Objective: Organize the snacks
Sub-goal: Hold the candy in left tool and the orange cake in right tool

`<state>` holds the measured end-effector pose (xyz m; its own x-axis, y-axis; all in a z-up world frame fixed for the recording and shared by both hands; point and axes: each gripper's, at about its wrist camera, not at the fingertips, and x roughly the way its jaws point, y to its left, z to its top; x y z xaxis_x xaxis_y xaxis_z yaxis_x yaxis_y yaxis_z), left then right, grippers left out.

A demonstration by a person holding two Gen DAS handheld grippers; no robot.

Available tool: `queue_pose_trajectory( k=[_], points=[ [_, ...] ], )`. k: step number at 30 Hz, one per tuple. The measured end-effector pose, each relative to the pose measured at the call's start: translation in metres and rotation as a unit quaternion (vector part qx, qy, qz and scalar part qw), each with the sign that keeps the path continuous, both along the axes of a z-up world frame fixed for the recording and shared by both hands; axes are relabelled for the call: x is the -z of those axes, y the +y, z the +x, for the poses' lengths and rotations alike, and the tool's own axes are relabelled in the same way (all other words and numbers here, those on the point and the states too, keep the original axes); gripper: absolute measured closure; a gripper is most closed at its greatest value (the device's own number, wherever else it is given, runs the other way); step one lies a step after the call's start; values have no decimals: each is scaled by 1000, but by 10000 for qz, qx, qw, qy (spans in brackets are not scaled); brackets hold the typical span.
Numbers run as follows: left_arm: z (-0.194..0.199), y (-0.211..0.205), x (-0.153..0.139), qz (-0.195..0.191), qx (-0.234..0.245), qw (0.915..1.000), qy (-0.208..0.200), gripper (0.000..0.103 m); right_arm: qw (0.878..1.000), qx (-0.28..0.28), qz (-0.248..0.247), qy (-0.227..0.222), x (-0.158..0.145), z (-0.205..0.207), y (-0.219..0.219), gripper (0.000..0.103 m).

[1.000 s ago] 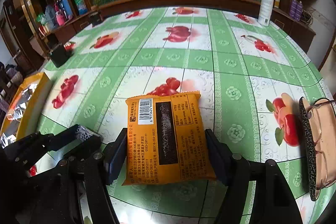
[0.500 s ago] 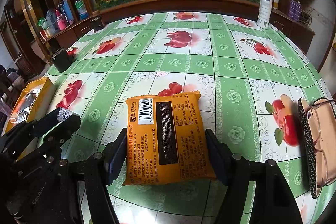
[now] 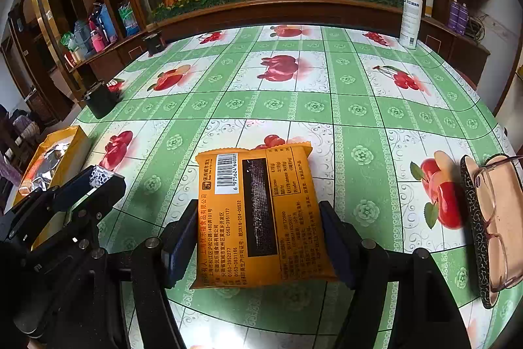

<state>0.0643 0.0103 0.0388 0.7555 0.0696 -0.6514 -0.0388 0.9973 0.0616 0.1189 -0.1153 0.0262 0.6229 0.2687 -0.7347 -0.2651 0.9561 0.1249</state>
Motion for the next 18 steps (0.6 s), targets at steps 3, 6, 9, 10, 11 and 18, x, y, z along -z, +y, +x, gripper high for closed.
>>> queue_pose_trajectory(
  k=[3,6,9,10,11,18],
  points=[
    [-1,-1,-1,40,-14,10000,-35,72,10000,-2,11,-5,0,-1,0,28],
    [-1,-1,-2,58,-14,10000,-57,72,10000,-2,17,-8,-1,-1,0,28],
    [-1,-2,-3,69,-26,9999,-78,72,10000,-7,15,-18,-1,-1,0,28],
    [-1,-2,-3,78,-28,9999,-86,72,10000,-11,18,-16,-1,-1,0,28],
    [-1,-2,-3,78,-24,9999,-84,72,10000,-10,18,-15,-1,-1,0,28],
    [-1,-2,-4,61,-37,9999,-98,72,10000,-2,9,-26,-2,-2,1,28]
  ],
)
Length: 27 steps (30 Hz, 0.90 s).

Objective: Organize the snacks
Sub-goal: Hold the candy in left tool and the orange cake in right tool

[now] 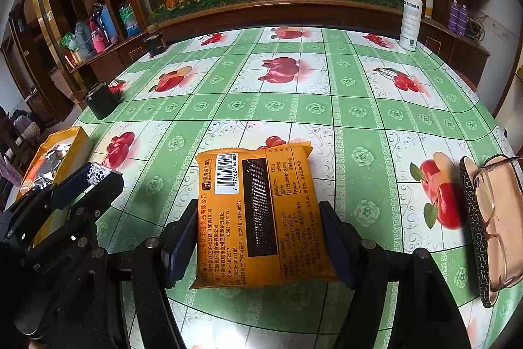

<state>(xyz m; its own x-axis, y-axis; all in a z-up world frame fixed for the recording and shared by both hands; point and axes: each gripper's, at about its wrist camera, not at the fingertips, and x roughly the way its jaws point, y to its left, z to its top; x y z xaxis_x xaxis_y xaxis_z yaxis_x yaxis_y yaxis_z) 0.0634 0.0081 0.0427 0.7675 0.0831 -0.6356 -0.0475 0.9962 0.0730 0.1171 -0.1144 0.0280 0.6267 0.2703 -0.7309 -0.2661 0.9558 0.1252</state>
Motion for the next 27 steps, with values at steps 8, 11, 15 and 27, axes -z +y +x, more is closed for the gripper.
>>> queue_pose_trajectory(
  k=[8,11,15,27],
  points=[
    [-4,5,-7,-72,-77,9999,-123,71,10000,-1,44,-34,-2,-2,0,28],
    [-4,5,-8,-64,-97,9998,-135,71,10000,-16,58,-37,-3,-2,0,28],
    [-5,7,-11,-102,-109,9997,-191,71,10000,-11,44,-25,-2,-2,1,28],
    [-8,10,-16,-118,-148,9994,-292,71,10000,-15,61,-55,-2,-3,2,28]
  ],
)
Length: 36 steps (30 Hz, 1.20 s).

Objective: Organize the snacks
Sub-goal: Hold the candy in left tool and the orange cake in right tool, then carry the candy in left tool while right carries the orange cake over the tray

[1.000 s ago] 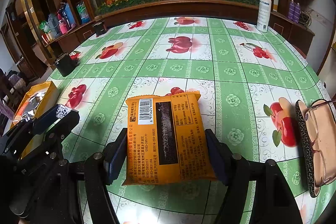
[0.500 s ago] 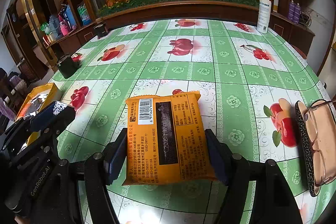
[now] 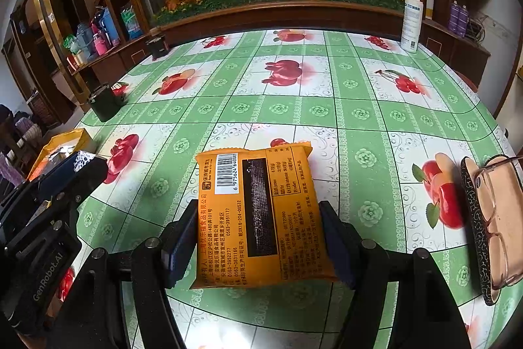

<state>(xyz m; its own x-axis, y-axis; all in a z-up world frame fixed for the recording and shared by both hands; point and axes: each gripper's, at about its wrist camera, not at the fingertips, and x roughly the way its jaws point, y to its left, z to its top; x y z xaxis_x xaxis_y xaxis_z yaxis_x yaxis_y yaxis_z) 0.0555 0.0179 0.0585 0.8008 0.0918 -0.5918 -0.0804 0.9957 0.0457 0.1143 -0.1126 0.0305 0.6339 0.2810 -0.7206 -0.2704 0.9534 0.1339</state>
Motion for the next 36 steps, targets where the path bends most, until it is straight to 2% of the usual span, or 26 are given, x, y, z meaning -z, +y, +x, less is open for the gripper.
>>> queue_pose_trajectory(
  k=[4,7,12,17,22,26,30,36],
  points=[
    [-2,1,-2,-10,-16,10000,-38,71,9999,26,89,-38,-2,0,-3,28],
    [-9,5,-7,-163,-36,9998,-52,71,9998,85,141,-73,-2,-1,-5,28],
    [-32,12,-19,-320,2,9995,-87,71,9990,261,351,-80,-7,-6,-8,28],
    [-59,30,-31,-503,9,9986,-162,71,9985,168,488,-197,-11,-29,4,28],
    [-86,58,-43,-668,-76,9973,-292,71,9983,-185,503,-228,-8,-57,35,28],
    [-106,88,-49,-683,-324,9964,-390,71,9959,-629,518,-379,-14,-78,68,28],
    [-124,119,-41,-749,-604,9948,-340,71,9927,-1023,491,-403,-18,-93,104,28],
    [-151,182,-23,-947,-1271,9870,-273,71,9852,-1625,331,-444,-22,-113,162,28]
  ],
)
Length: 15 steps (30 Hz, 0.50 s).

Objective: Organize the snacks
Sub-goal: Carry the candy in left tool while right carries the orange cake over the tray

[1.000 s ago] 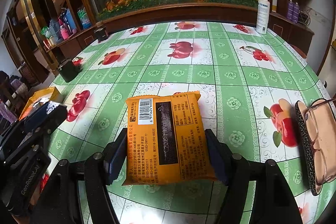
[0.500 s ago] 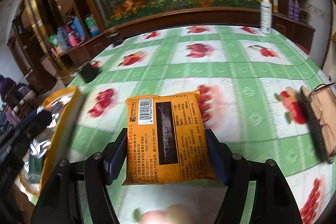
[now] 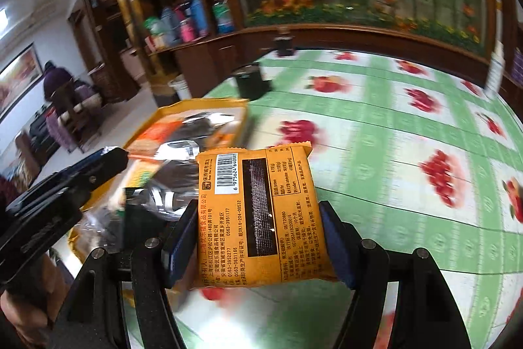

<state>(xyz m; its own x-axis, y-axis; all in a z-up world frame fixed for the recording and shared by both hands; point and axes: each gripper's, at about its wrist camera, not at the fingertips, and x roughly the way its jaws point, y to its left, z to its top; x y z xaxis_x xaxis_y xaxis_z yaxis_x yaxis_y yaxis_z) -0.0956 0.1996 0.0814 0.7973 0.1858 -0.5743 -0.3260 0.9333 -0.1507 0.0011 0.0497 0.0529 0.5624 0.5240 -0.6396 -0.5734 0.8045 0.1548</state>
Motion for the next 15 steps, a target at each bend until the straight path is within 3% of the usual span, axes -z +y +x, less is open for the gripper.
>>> queue_pose_trajectory(
  k=[4,11,15],
  points=[
    [-9,28,13,-163,-237,9995,101,71,9996,-254,-126,-1,3,-6,29,28],
    [-9,40,33,-295,-297,9988,244,71,9981,-528,-314,-1,11,-11,71,28],
    [-7,52,40,-699,-270,9968,271,72,9978,-570,-345,62,15,1,91,28]
  ],
)
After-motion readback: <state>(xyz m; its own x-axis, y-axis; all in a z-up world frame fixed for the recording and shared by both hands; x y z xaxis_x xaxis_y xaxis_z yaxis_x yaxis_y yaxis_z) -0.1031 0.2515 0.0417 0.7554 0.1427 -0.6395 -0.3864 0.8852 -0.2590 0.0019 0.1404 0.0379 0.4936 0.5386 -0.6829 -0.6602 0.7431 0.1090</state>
